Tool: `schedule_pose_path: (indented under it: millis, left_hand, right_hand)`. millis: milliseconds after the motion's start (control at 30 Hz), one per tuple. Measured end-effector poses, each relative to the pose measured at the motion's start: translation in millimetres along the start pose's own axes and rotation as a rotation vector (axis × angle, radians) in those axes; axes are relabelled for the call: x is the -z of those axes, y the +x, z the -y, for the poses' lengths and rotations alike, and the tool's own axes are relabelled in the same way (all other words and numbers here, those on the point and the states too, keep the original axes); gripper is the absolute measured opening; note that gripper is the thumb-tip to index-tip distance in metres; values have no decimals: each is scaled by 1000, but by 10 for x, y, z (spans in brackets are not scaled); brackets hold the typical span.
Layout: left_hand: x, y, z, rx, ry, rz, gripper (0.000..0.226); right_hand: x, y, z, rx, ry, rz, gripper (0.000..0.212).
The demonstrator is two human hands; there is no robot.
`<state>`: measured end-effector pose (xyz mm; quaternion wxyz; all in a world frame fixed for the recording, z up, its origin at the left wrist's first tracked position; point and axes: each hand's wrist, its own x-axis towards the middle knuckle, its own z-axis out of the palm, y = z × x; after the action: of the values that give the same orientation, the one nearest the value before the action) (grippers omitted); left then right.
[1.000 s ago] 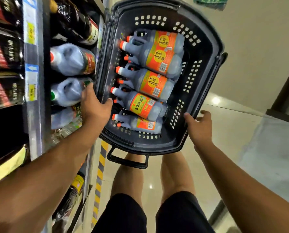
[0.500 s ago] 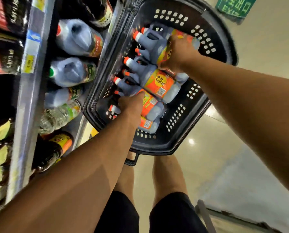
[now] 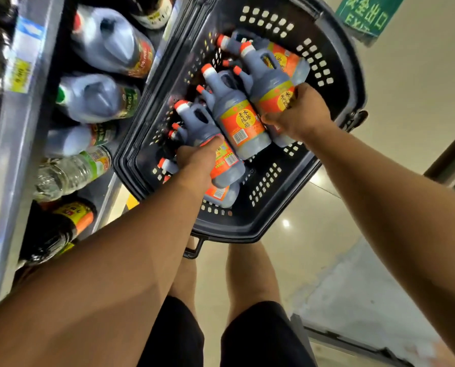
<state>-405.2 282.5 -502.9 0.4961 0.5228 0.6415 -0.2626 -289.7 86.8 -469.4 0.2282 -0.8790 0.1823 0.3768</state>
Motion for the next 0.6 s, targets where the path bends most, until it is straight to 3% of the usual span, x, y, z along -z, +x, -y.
schedule_pose_path:
  millis: [200, 367, 467, 600]
  left_hand:
    - [232, -470, 70, -236, 83, -27, 71]
    - [547, -975, 46, -431, 92, 41, 75]
    - [761, -1373, -73, -531, 35, 111, 71]
    - [1096, -2072, -282, -618, -68, 165, 83]
  right_hand:
    - [46, -633, -197, -16, 314, -28, 57]
    - [154, -1279, -46, 12, 594, -24, 44]
    - [219, -1633, 90, 79, 658, -57, 53]
    - [511, -2059, 362, 203, 749, -70, 54]
